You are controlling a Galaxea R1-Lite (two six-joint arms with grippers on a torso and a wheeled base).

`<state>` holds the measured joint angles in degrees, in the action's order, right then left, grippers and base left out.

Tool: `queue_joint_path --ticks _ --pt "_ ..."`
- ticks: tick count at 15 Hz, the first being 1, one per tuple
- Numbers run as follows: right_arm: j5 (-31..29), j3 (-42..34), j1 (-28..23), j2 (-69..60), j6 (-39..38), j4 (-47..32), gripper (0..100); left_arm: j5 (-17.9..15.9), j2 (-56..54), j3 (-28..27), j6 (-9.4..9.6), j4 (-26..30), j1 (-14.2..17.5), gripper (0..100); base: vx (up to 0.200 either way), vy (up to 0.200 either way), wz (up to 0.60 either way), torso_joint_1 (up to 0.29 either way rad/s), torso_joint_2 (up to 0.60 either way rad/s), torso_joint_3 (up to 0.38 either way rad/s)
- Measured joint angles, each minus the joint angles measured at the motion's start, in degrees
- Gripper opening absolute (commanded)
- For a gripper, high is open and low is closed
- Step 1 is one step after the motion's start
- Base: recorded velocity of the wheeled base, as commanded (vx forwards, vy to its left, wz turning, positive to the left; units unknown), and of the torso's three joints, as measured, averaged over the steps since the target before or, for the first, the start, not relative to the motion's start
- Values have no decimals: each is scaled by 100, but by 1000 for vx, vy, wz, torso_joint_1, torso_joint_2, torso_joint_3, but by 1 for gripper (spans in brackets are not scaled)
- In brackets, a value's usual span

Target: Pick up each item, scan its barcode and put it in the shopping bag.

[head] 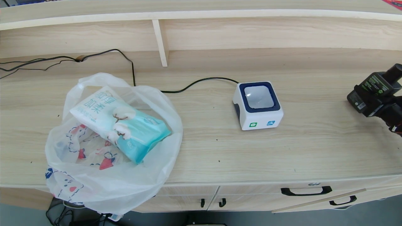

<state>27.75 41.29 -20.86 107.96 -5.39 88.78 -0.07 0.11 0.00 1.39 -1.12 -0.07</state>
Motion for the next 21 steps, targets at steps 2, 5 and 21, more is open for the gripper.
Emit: queue_joint_path --ticks 2,5,21 --pt "13 -37 66 -199 -317 90 0 0 0 0 2 1 0 100 0 0 0 0 0 0" --pt "15 -52 567 -766 -719 113 0 0 0 0 2 0 -4 100 0 0 0 0 0 0" --pt "-778 240 7022 -2638 -1176 -1691 0 -2 0 0 2 -10 -4 100 0 0 0 0 0 0"
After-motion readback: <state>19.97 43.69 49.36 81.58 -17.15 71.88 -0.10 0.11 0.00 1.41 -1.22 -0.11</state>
